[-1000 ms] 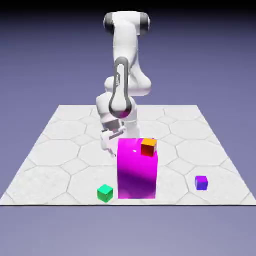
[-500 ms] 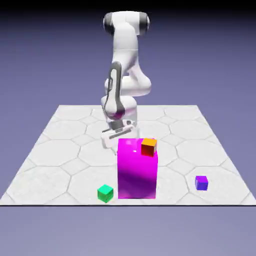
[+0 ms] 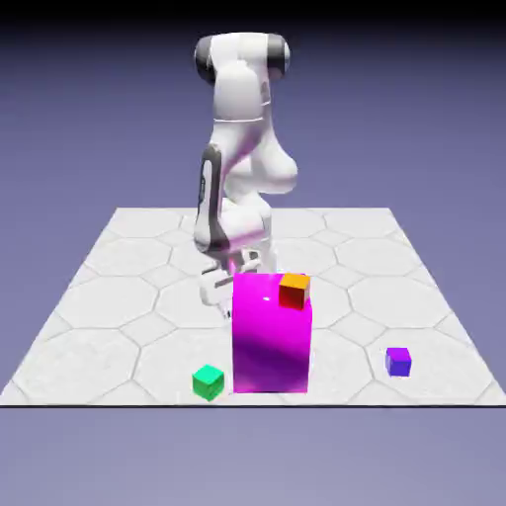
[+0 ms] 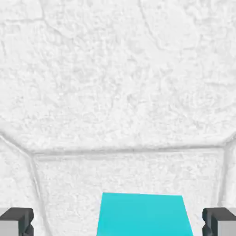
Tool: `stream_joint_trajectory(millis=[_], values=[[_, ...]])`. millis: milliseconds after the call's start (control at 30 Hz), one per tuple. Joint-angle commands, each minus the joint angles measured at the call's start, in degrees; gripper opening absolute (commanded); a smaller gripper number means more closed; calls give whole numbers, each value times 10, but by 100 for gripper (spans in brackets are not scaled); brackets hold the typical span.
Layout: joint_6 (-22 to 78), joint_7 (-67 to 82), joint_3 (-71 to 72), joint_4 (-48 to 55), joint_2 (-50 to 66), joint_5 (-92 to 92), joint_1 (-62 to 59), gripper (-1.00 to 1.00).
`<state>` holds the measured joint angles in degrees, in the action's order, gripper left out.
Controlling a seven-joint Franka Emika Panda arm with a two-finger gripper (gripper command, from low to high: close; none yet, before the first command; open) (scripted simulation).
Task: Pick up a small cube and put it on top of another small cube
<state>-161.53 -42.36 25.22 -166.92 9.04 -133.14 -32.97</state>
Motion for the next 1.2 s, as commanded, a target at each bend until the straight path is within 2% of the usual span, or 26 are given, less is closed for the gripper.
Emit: stream_joint_trajectory(millis=[0,333,367,1167], values=[[0,12,18,4,9,-8,-21,0],[-4,129,197,43,95,-88,-222,0],[-4,129,197,43,95,-88,-222,-100],[4,-149,-227,-50,-110,101,256,-100]])
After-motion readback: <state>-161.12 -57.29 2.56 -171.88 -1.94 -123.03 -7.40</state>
